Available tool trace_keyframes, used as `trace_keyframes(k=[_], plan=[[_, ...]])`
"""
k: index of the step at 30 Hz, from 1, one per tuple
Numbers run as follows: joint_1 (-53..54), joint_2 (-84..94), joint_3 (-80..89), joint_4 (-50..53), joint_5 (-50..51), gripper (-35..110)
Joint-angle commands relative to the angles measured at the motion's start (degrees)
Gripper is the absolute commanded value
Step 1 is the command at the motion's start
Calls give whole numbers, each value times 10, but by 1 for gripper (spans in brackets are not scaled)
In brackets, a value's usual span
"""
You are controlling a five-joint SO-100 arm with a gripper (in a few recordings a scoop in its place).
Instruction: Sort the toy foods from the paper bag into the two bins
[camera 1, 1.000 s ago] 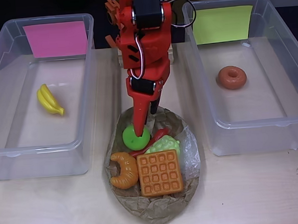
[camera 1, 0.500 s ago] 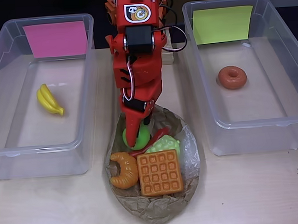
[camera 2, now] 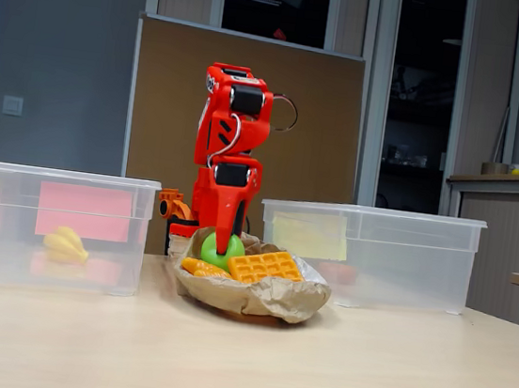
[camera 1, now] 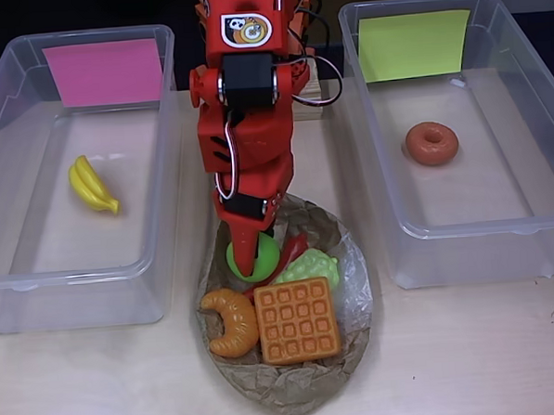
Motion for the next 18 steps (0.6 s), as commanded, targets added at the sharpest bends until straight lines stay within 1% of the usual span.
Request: trace_keyframes(k=[1,6,10,14,18], plan=[[-26,24,-70,65,-1,20],[-54,47,-164,159,6,19],[-64,93,-197,207,6,20],[-37,184,-164,238,4,22],[26,297,-85,239,-8,21]])
